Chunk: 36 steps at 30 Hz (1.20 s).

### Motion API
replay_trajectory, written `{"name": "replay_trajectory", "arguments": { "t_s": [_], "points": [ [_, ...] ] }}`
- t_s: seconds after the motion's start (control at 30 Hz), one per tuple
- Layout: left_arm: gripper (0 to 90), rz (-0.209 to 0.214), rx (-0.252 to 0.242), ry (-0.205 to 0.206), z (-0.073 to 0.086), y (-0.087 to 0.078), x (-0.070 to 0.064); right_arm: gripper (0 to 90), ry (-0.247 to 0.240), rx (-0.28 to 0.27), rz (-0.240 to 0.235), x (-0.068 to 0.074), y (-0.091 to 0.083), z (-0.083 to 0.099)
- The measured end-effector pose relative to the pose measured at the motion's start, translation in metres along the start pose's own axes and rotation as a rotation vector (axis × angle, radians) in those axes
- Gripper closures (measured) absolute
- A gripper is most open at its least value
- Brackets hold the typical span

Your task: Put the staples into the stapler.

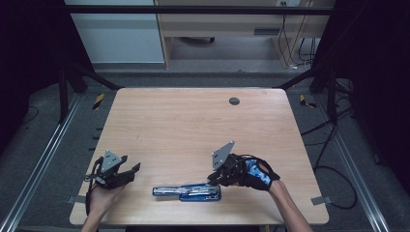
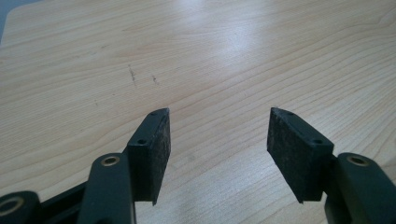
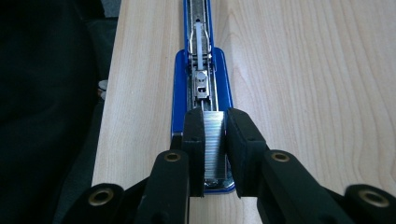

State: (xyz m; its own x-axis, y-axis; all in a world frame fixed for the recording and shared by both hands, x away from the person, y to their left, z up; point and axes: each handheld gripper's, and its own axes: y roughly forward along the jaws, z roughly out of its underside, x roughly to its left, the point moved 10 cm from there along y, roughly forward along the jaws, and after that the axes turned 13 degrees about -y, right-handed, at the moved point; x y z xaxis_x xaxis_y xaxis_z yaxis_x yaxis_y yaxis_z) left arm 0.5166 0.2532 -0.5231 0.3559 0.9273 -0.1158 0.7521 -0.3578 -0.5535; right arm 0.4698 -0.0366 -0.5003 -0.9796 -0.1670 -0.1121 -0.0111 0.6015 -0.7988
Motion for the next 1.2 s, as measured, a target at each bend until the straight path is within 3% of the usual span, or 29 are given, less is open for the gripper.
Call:
{"name": "replay_trajectory", "arguments": {
  "t_s": [0.47,1.2],
  "points": [
    [39.6,-0.003,0.003,-0.001,0.001,0.001,0.001,78.2,-0.018,0.008,-0.043,0.003,0.011,0.006],
    [39.6,-0.003,0.008,0.001,0.001,0.002,0.0,78.2,-0.015,0.029,-0.052,0.005,0.021,0.014]
  ]
}}
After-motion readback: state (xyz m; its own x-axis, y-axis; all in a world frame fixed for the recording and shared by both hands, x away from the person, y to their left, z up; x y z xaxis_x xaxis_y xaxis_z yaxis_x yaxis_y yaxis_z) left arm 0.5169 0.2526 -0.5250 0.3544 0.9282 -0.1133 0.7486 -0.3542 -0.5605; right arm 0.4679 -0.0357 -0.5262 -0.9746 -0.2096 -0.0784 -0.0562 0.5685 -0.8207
